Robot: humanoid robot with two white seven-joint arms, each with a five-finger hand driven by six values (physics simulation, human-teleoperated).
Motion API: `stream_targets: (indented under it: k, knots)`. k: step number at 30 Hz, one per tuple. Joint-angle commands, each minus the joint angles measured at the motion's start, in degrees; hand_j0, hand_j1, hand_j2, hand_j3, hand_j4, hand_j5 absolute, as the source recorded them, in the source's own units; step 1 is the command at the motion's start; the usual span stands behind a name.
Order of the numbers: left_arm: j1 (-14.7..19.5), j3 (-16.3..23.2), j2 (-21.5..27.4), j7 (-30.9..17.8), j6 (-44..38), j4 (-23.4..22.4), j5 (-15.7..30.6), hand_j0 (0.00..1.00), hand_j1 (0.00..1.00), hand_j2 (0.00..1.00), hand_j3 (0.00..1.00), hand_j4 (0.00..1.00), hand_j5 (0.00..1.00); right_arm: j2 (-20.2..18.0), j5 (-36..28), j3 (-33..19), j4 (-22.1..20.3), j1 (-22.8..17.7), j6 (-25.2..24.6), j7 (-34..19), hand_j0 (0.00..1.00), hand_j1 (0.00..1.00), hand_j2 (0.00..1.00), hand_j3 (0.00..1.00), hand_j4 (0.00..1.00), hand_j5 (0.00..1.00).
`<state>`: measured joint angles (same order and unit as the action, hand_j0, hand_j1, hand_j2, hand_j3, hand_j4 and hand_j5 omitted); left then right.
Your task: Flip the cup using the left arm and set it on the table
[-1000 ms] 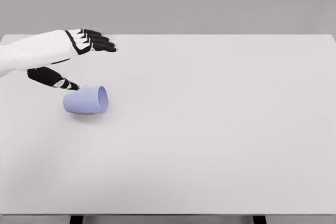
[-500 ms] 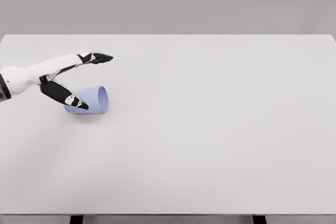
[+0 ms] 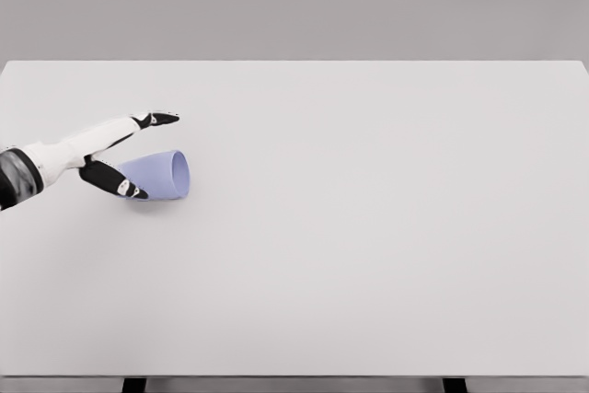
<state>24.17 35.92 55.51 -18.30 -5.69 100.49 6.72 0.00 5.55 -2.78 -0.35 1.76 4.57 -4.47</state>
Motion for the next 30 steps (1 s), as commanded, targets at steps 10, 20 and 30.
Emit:
stream_targets:
  k: [10,20,30]
  knots:
    - [-0.9,0.1,-1.3,-0.2,-0.2,-0.1,-1.1,1.00,1.00,1.00,1.00,1.00,1.00,0.0,0.0,0.1,0.0,0.0,0.0,0.0,1.00,1.00,1.00,1.00,1.00,1.00]
    - [-1.3,0.2,-5.3,-0.3,-0.5,-2.3,-4.8,1.00,1.00,1.00,1.00,1.00,1.00,0.0,0.0,0.1,0.0,-0.1,0.0,0.0,1.00,1.00,1.00,1.00,1.00,1.00]
    - [-1.9,0.6,-5.9,-0.3,-0.5,-2.7,-5.1,1.00,1.00,1.00,1.00,1.00,1.00,0.0,0.0,0.1,0.0,-0.1,0.0,0.0,1.00,1.00,1.00,1.00,1.00,1.00]
